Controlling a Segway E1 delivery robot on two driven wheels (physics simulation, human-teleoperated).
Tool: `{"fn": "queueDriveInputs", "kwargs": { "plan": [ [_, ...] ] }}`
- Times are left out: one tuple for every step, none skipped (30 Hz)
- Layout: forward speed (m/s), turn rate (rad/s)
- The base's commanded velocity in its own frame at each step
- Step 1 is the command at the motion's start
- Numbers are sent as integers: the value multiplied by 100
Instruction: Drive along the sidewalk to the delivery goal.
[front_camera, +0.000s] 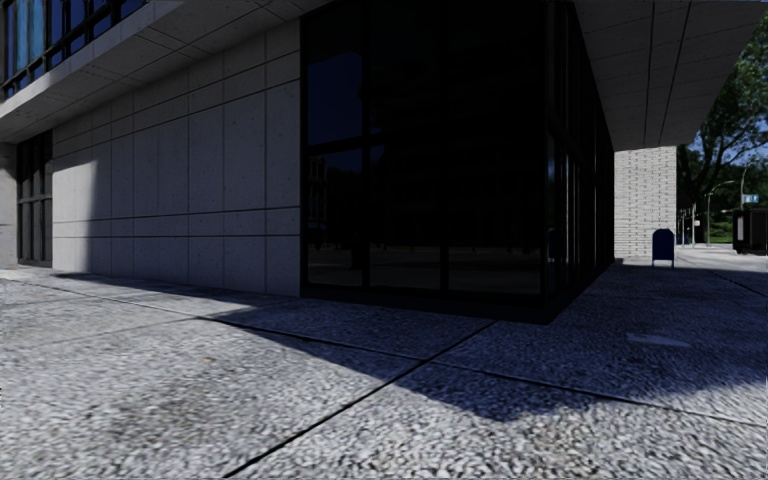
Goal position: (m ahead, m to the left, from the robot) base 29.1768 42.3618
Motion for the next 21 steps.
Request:
{"fn": "queueDriveInputs", "kwargs": {
  "plan": [
    [140, 49],
    [140, 49],
    [140, 49],
    [140, 49],
    [140, 49],
    [141, 49],
    [162, 49],
    [180, 49],
    [180, 49],
    [193, 49],
    [197, 50],
    [197, 50],
    [198, 51],
    [198, 55],
    [198, 56],
    [198, 56],
    [198, 57],
    [198, 57],
    [198, 57],
    [198, 57],
    [198, 57]
  ]
}}
